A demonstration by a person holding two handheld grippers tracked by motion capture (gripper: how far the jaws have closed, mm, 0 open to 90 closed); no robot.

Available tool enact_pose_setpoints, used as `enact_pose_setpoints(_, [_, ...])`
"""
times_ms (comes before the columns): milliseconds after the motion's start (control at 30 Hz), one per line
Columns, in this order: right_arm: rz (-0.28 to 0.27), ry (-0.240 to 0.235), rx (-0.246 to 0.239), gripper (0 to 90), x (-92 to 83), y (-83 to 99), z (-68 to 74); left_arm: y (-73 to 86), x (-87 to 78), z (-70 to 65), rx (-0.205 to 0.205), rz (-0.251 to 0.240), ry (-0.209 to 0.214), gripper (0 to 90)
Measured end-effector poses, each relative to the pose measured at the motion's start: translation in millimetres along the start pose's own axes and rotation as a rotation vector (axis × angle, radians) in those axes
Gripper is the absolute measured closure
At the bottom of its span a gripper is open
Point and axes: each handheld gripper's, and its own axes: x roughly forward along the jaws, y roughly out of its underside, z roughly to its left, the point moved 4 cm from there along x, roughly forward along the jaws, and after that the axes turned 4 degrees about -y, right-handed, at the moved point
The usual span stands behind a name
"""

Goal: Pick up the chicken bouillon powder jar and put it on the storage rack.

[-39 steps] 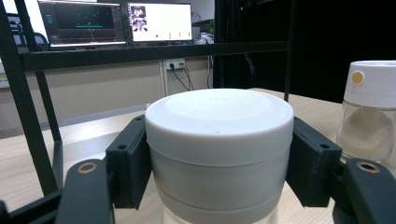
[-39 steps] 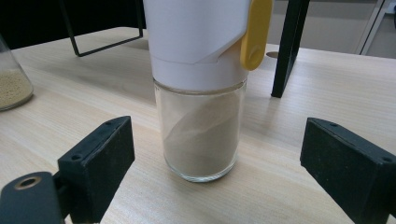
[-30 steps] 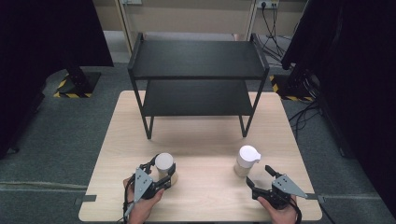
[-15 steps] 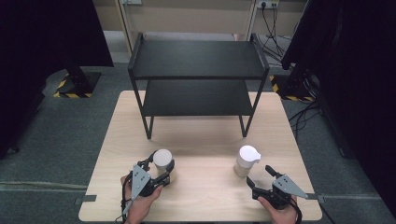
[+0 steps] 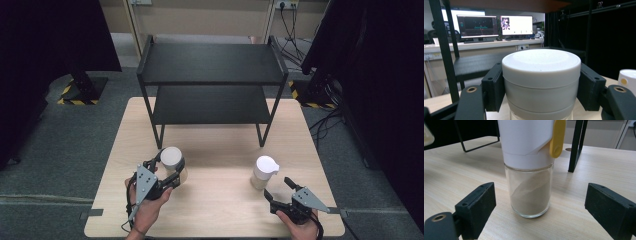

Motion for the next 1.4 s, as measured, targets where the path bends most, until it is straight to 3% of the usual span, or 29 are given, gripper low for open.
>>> enact_pose_setpoints(1400, [-0.009, 0.004, 0.006, 10.2, -0.8, 1.3, 0.4, -68.4, 46.0, 11.7, 0.024, -0.108, -0.059, 33.6])
